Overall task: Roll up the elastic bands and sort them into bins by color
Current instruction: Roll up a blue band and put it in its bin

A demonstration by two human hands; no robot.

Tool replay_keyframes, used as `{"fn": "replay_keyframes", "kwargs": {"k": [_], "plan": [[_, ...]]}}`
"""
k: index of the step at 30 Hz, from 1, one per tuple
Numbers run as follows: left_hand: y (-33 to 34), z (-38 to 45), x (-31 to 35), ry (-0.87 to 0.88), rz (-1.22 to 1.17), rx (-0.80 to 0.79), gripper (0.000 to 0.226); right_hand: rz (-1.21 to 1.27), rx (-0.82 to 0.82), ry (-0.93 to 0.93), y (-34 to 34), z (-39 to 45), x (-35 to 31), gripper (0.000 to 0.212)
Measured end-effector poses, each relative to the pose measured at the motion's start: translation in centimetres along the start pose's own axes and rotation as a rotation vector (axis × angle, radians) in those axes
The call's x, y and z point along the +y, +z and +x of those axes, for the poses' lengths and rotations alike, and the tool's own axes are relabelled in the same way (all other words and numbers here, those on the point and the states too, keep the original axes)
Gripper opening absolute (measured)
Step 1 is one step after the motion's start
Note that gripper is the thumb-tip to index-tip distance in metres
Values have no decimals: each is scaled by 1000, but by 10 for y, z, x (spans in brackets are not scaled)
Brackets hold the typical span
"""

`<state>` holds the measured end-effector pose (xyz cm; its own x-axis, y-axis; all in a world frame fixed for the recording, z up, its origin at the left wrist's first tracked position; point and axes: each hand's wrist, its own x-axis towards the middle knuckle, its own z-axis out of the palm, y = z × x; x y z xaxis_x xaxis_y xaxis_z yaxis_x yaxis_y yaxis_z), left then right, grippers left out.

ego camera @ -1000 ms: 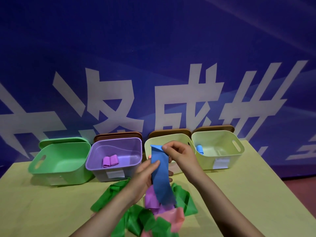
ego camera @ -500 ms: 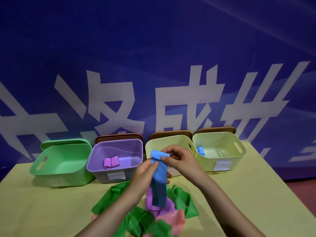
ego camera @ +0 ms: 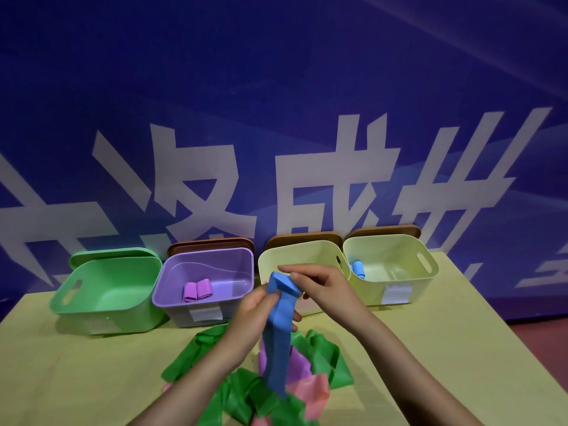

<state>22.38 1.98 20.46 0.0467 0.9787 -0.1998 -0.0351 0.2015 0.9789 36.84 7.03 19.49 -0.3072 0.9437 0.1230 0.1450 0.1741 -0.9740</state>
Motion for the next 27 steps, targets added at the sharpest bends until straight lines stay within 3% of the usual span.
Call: {"fn": "replay_keyframes", "kwargs": {"k": [11, 21, 24, 27], "plan": [[0, 2, -1, -39, -81, 11, 32, -196, 32, -75, 4, 2, 13, 23], [6, 2, -2, 38, -7, 35, 23, -73, 23, -28, 8, 0, 14, 16], [6, 2, -5, 19, -8, 71, 29, -62, 80, -31, 11, 0, 17, 25], [7, 1, -6, 10, -40, 86, 25, 3, 109, -24, 15, 0, 19, 15]]}}
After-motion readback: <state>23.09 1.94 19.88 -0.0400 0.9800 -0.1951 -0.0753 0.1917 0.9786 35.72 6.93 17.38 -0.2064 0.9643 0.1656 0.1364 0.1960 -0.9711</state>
